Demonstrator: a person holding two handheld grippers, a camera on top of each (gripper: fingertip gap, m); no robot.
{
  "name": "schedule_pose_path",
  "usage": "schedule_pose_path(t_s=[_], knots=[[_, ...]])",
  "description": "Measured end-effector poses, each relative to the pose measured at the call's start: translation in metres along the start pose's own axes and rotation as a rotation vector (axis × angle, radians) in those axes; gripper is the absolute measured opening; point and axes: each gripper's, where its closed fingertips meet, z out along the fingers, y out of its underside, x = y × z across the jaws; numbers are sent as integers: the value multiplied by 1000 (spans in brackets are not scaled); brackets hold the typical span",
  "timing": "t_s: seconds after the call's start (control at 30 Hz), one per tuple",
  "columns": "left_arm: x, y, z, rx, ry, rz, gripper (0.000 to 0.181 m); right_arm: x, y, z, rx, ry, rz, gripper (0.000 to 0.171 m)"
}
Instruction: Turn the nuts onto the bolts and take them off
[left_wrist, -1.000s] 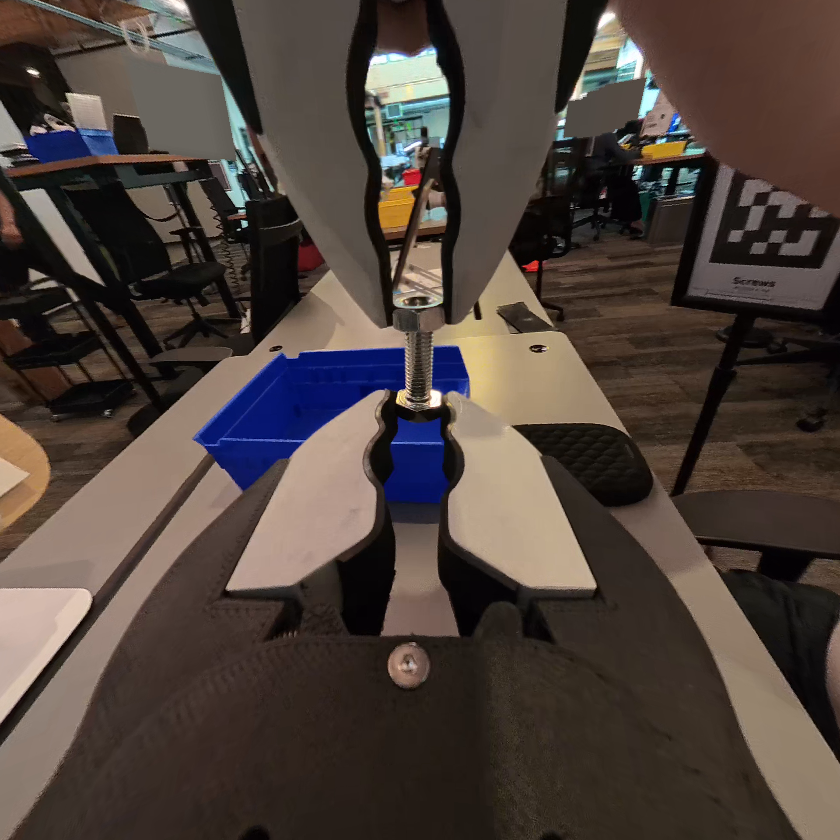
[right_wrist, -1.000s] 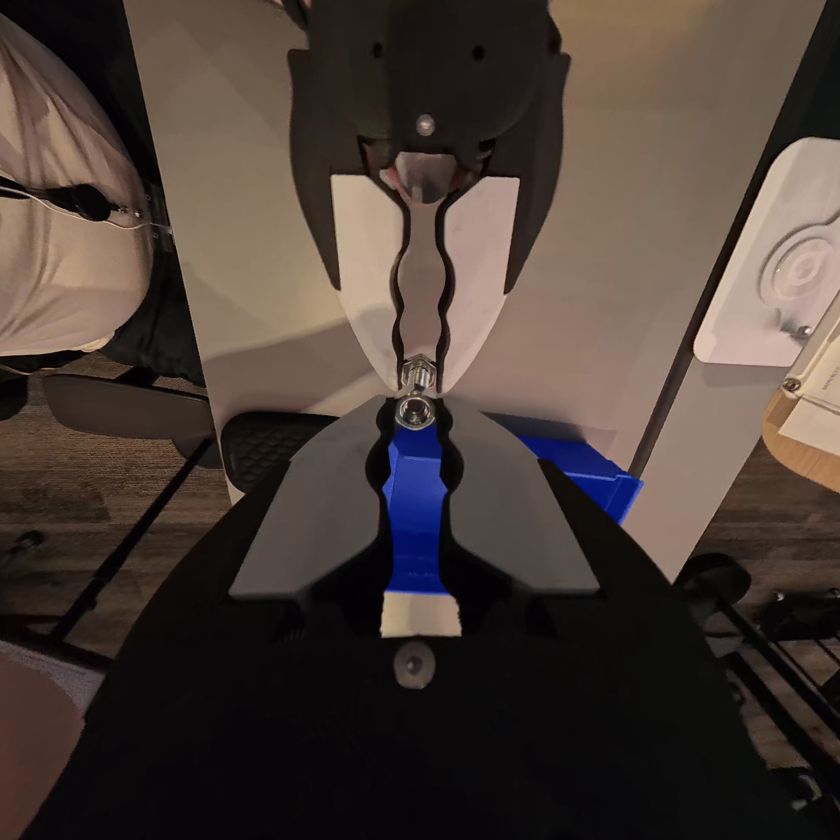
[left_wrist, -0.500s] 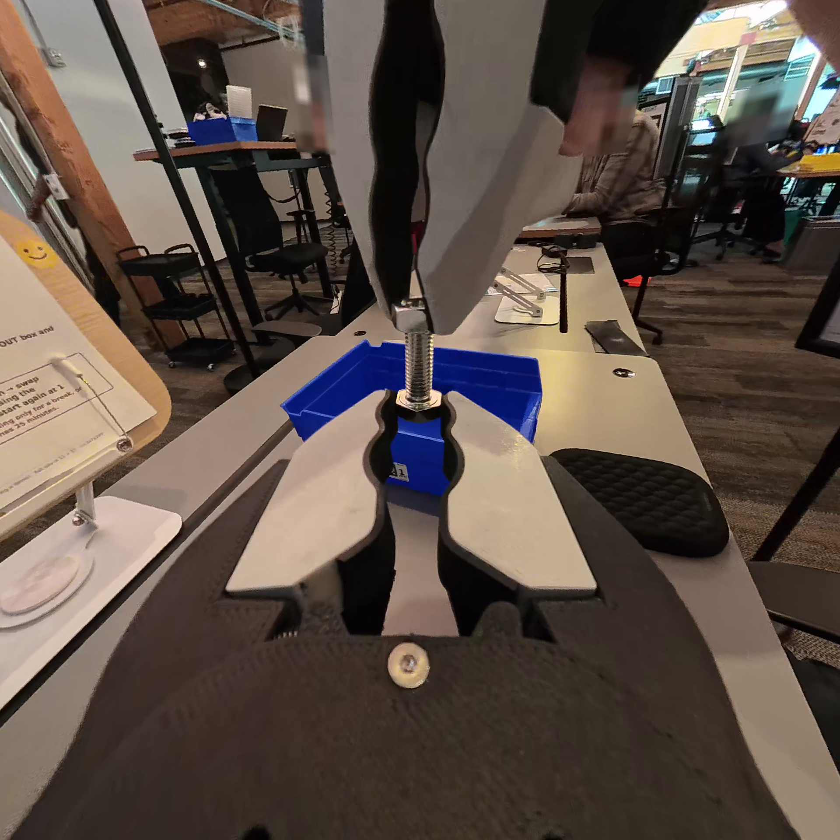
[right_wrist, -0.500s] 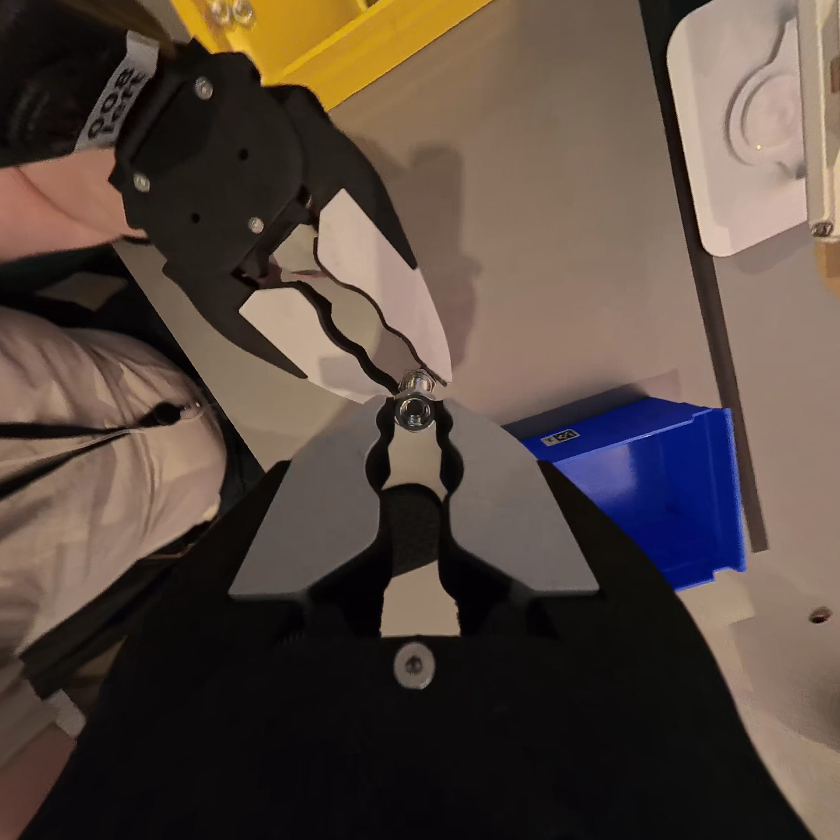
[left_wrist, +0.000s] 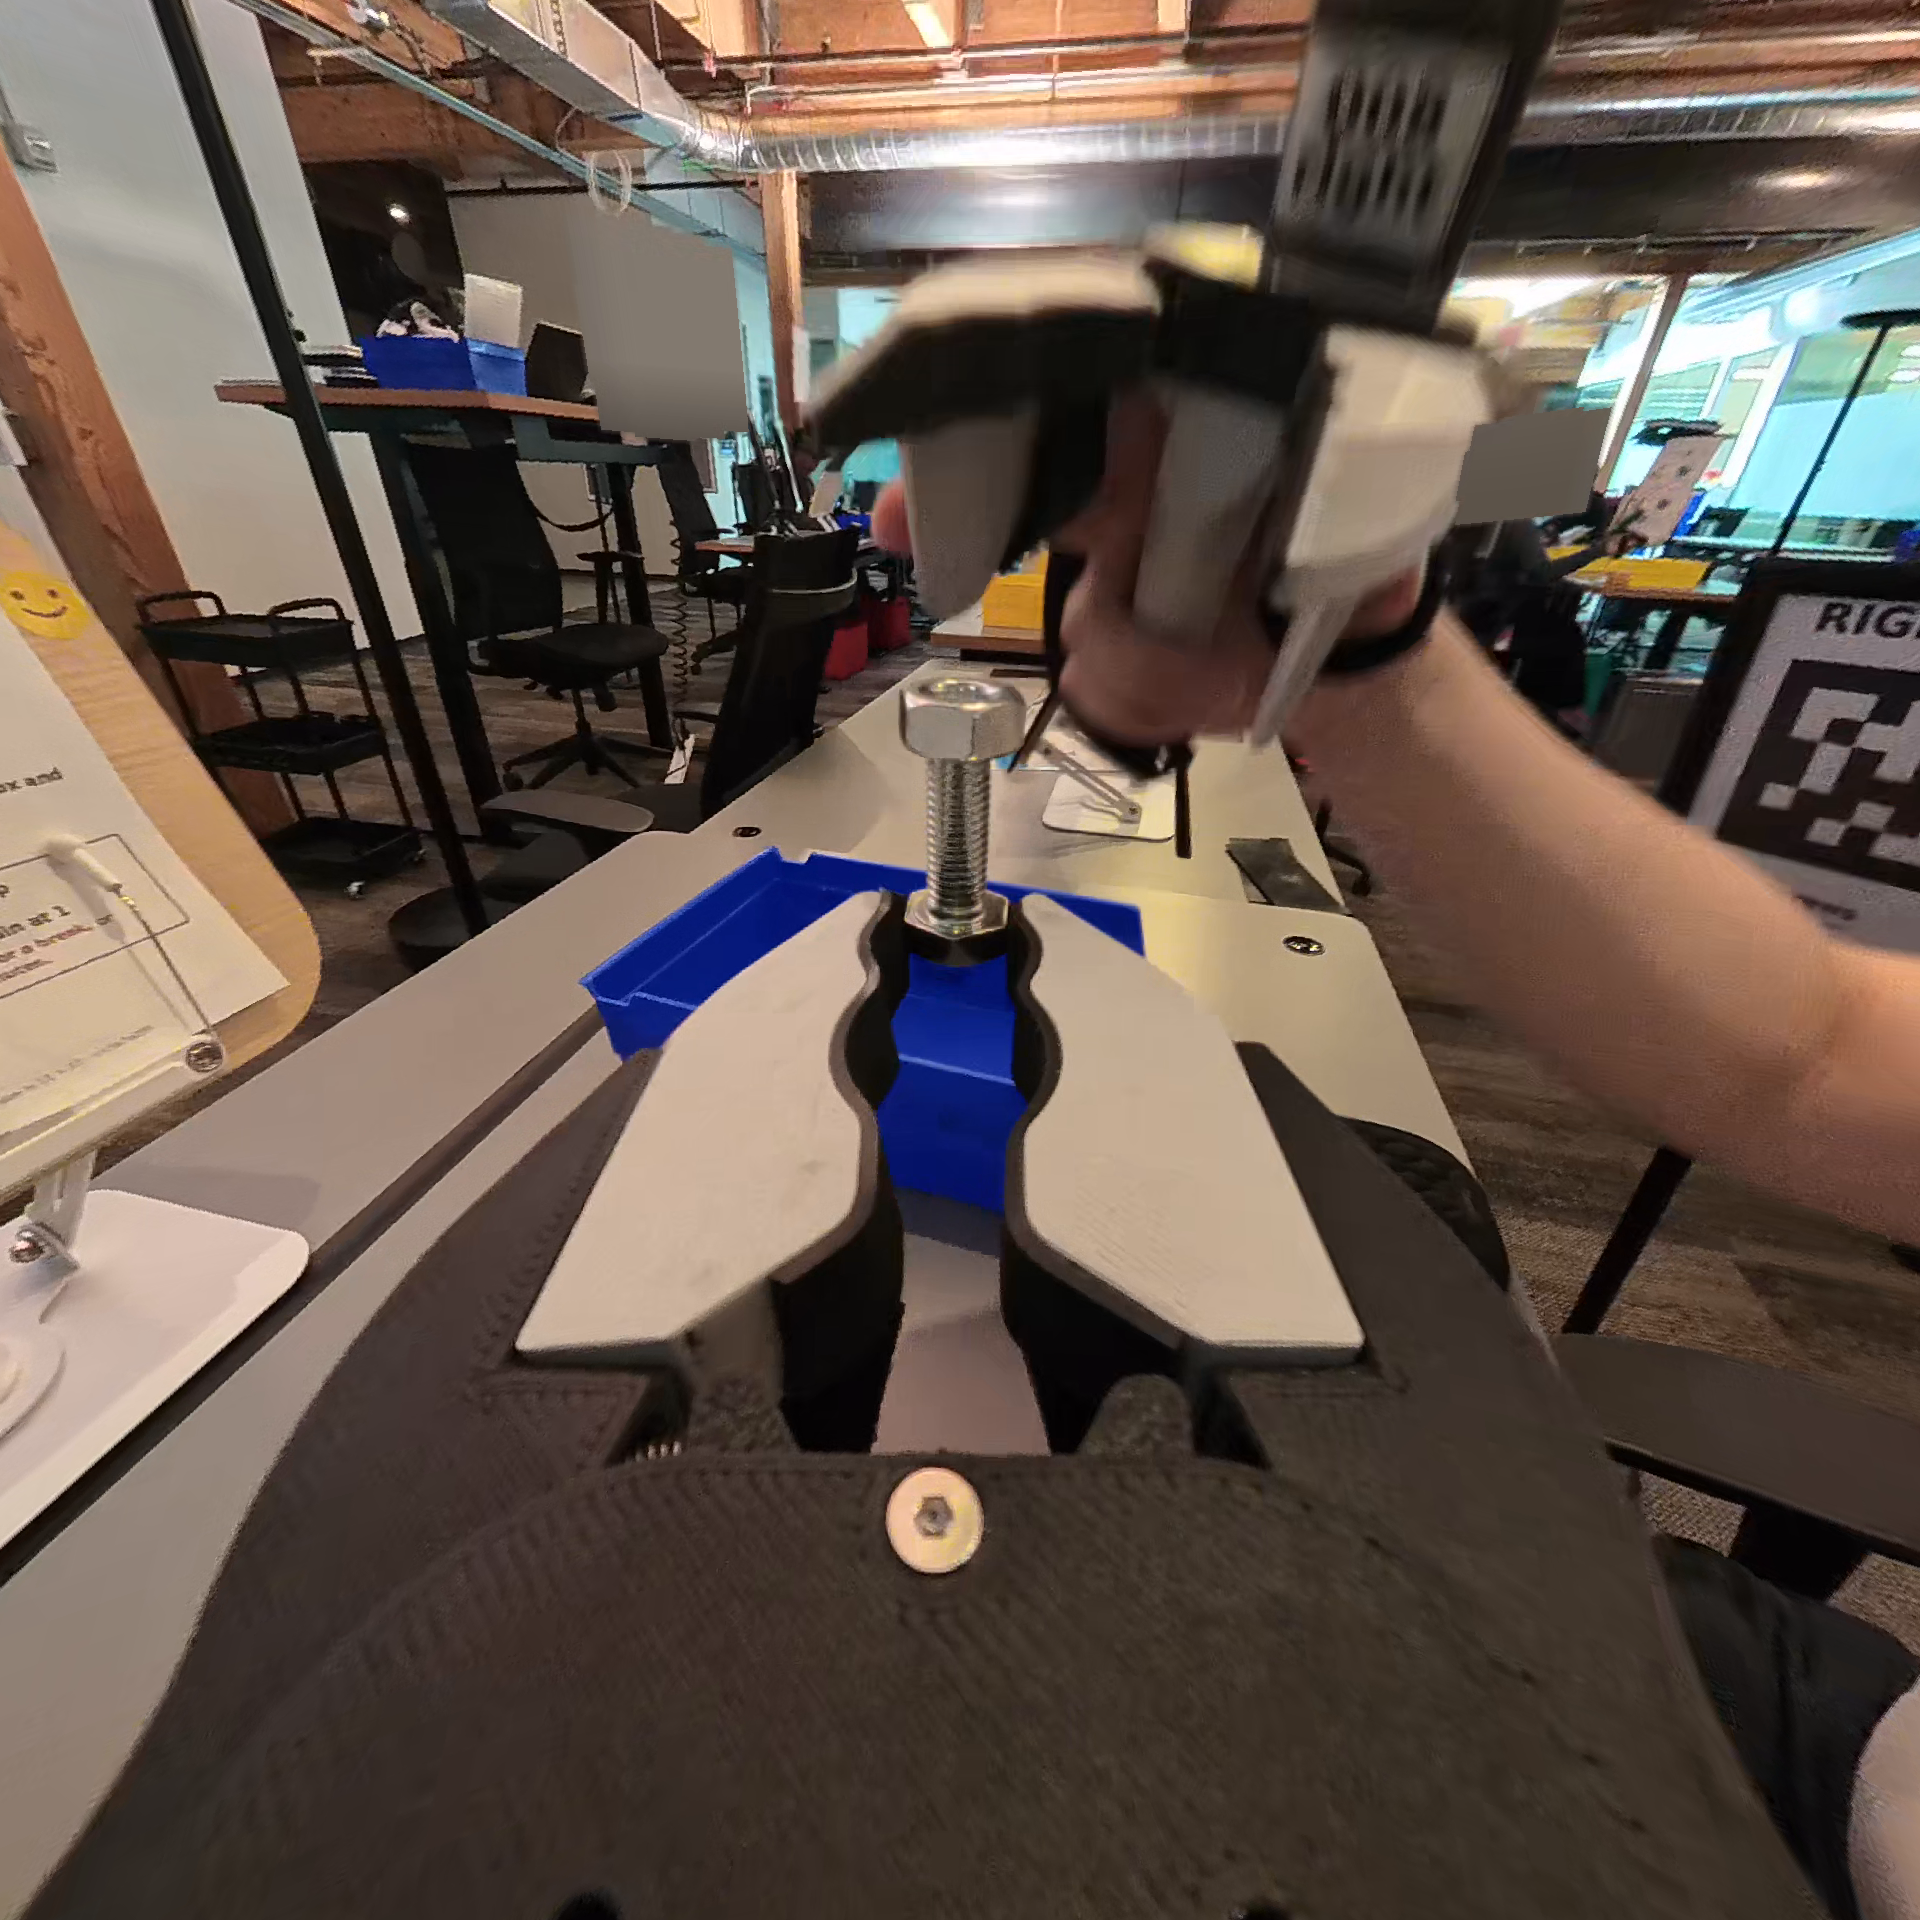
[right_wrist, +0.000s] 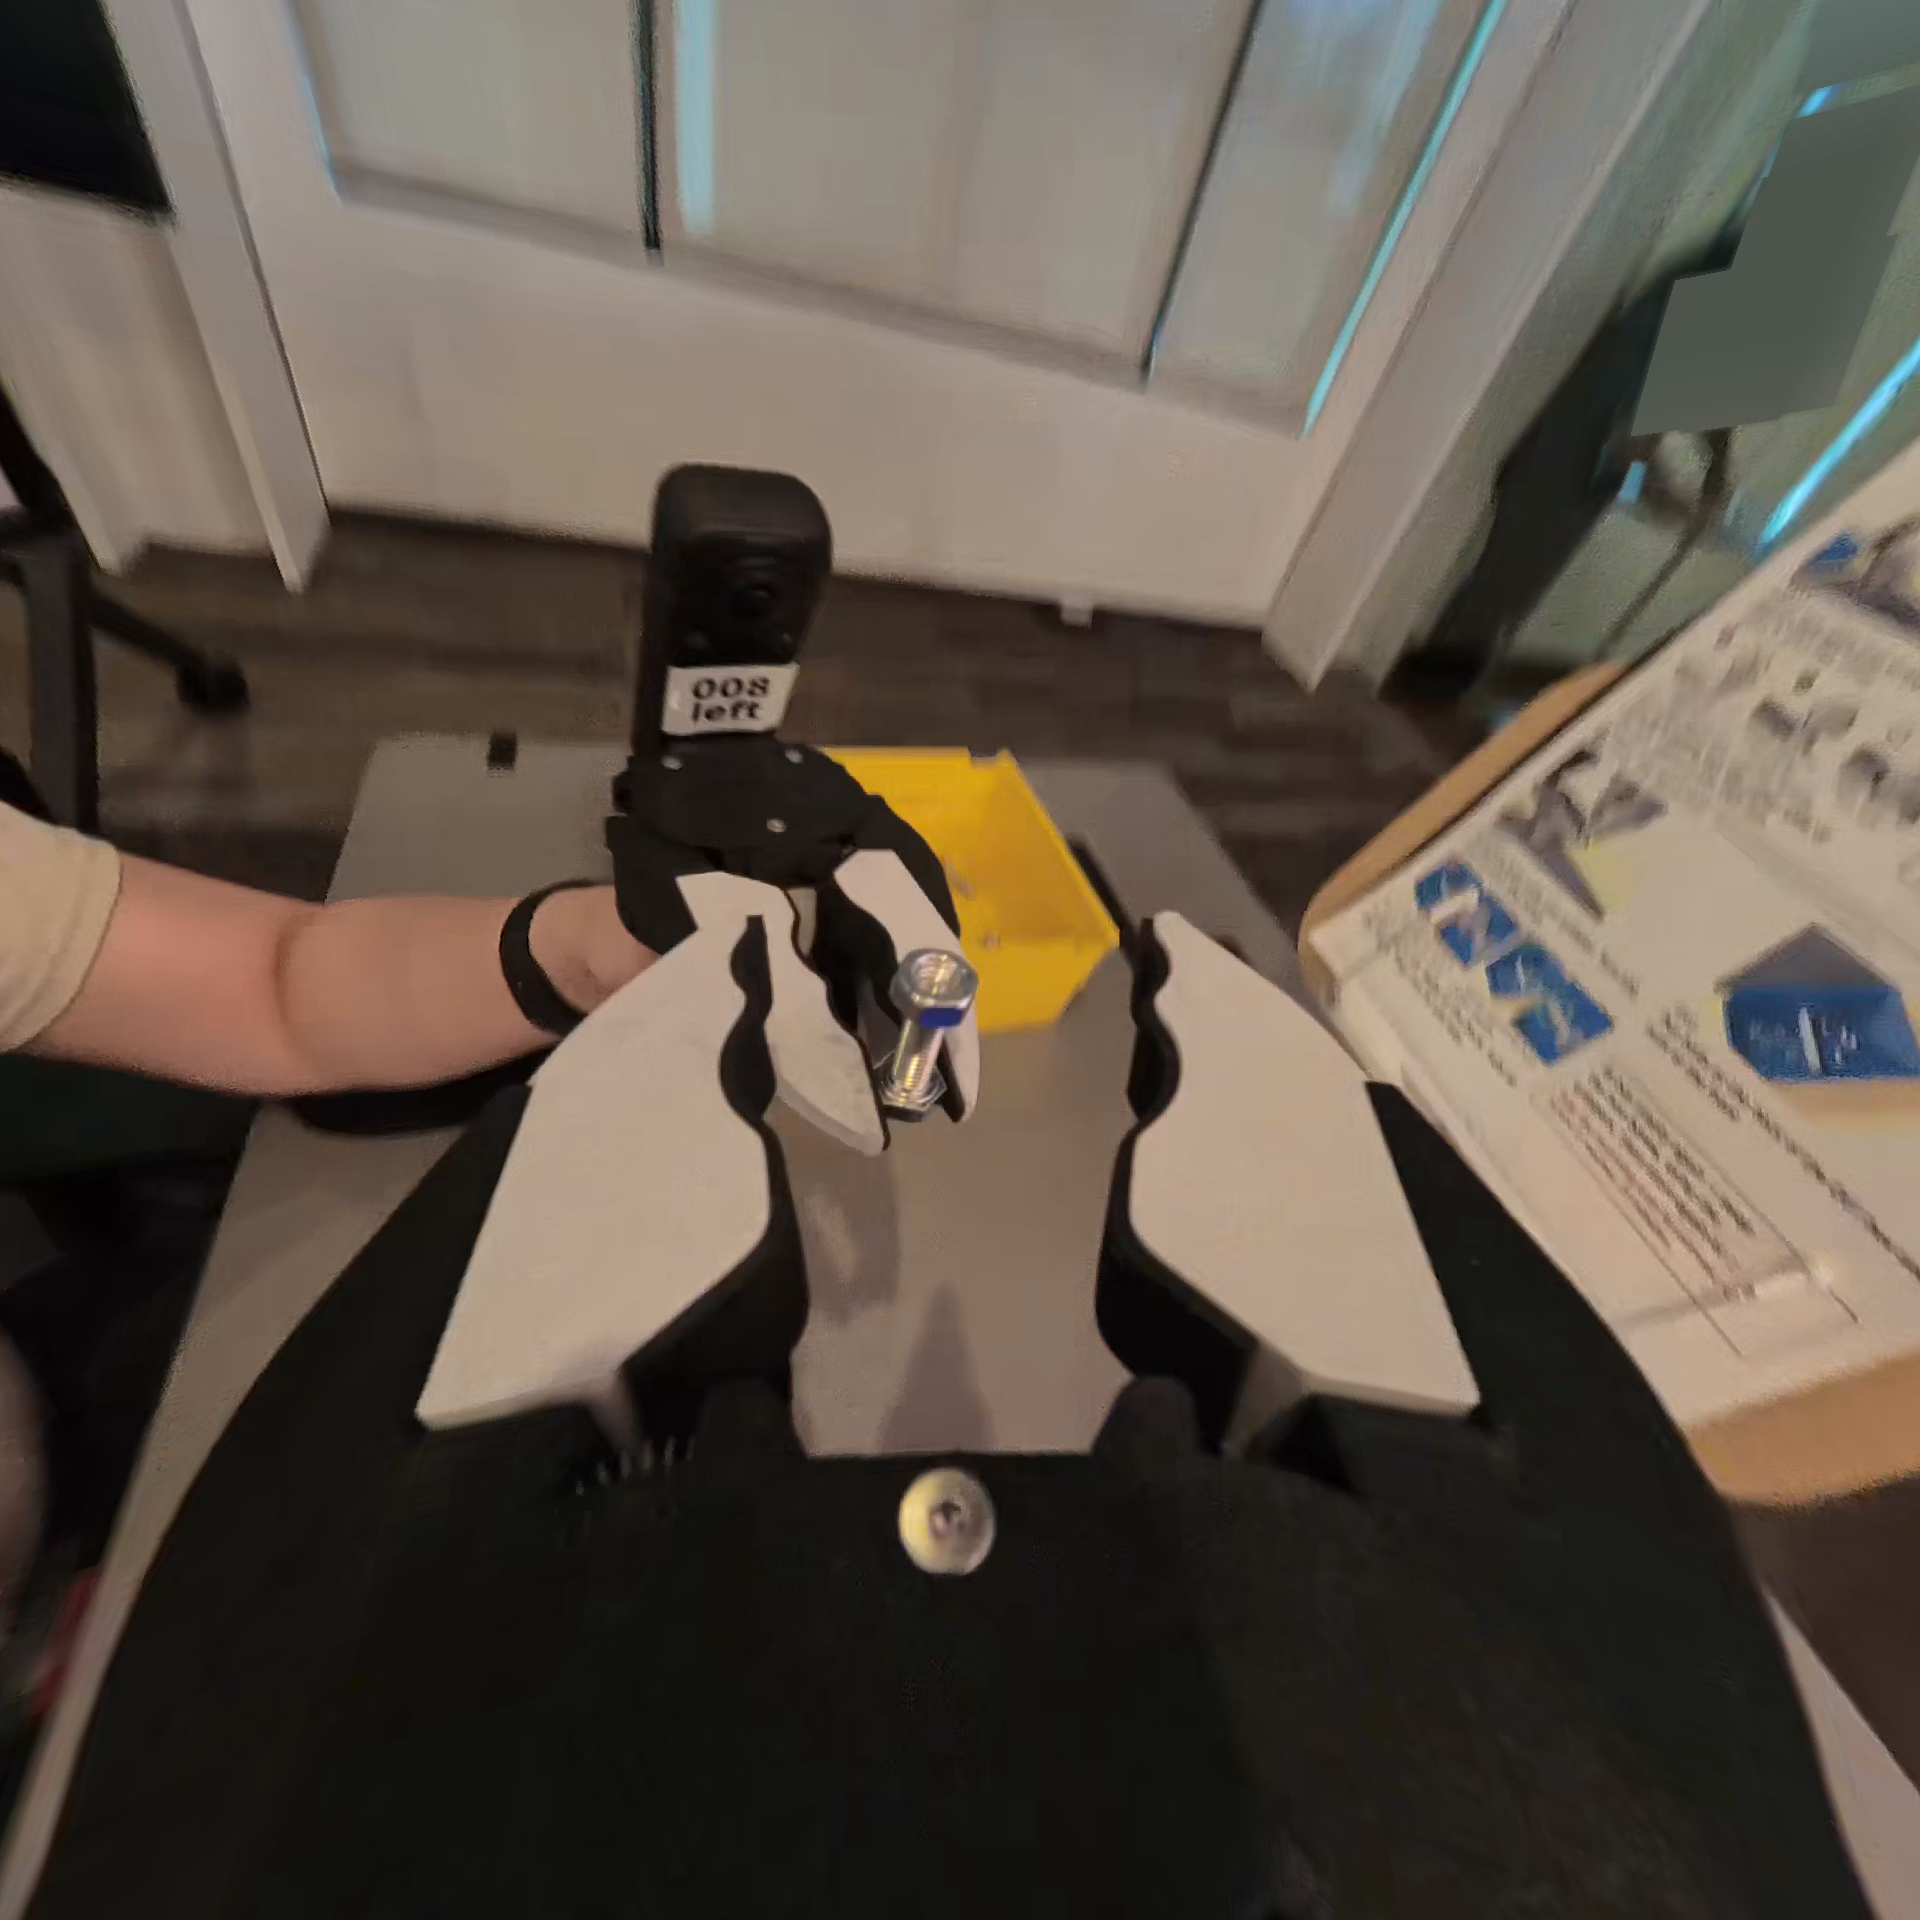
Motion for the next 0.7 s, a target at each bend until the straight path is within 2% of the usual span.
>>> schedule_pose_path(t_s=[0.13, 0.23, 0.33, 0.5, 0.7], knots=[[2, 1, 1, -7, 19, 7, 19, -5, 23, 0, 167, 13, 2, 79], [2, 5, 3, -14, 28, 6, 18, -9, 14, -7, 306, -62, 62, 68], [1, 10, 6, -29, 27, 11, 18, -12, 24, -4, 291, -135, 84, 66], [-5, 15, 8, -49, 4, 26, 18, -9, 36, 4, 227, -127, -2, 67], [-12, 17, 7, -53, -18, 20, 18, -7, 44, 8, 239, -99, -40, 66]])
